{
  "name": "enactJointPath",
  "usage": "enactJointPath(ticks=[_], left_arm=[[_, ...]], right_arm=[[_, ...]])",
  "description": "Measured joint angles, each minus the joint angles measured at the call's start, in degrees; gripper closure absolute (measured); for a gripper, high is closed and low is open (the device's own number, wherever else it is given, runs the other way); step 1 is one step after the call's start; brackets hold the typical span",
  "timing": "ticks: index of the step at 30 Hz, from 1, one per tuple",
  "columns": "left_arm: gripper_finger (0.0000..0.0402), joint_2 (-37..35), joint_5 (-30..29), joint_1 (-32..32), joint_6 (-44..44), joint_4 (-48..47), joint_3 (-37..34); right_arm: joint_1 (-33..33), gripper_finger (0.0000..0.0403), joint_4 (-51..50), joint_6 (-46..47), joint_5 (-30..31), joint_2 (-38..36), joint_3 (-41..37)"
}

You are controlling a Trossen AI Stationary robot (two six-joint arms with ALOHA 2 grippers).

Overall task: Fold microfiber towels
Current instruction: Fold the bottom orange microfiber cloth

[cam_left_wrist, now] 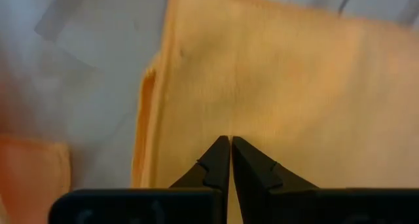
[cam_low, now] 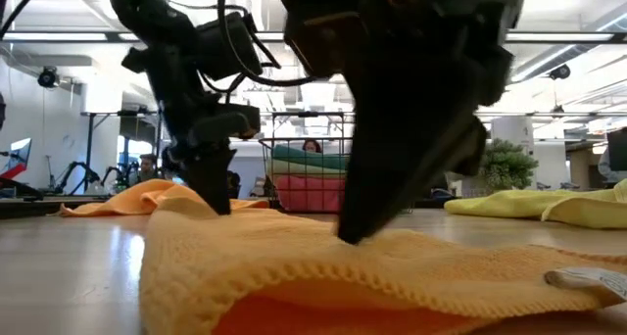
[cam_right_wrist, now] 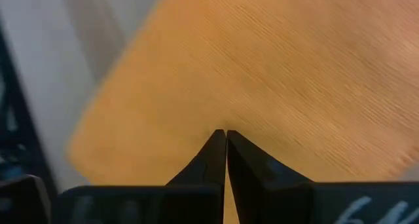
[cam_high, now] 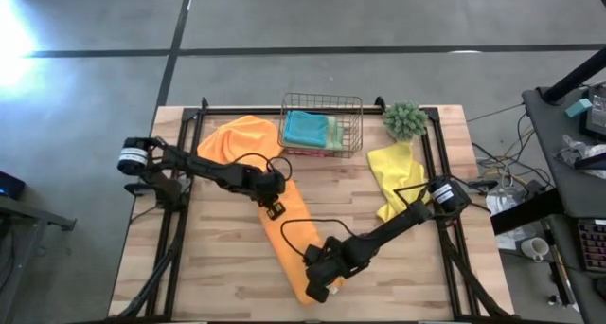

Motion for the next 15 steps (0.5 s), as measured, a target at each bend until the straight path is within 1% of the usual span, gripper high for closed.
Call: enactJointPath(ticks=[4, 6, 10, 13, 15], left_arm=[[0.0398, 0.0, 0.33, 1.47, -1.36, 5.2, -1.05], [0.0398, 0.0, 0.39, 1.75, -1.4, 6.04, -1.05], [0.0398, -2.57, 0.48, 0.52, -1.41, 4.95, -1.07], [0.0398, -5.9, 0.53, -2.28, -1.42, 0.84, -0.05], [0.0398, -8.01, 0.5, -4.76, -1.18, -0.28, 0.53]], right_arm=[[-0.59, 0.0394, 5.71, -1.09, 0.1, 0.0, -0.01], [-0.74, 0.0394, 6.0, -2.08, 0.73, -0.02, 0.5], [-0.46, 0.0394, 3.24, -4.51, 2.53, -1.57, 1.18], [0.44, 0.0394, -1.61, -6.65, 2.76, -3.71, 1.49], [1.06, 0.0394, -3.97, -7.91, 2.75, -4.94, 1.49]])
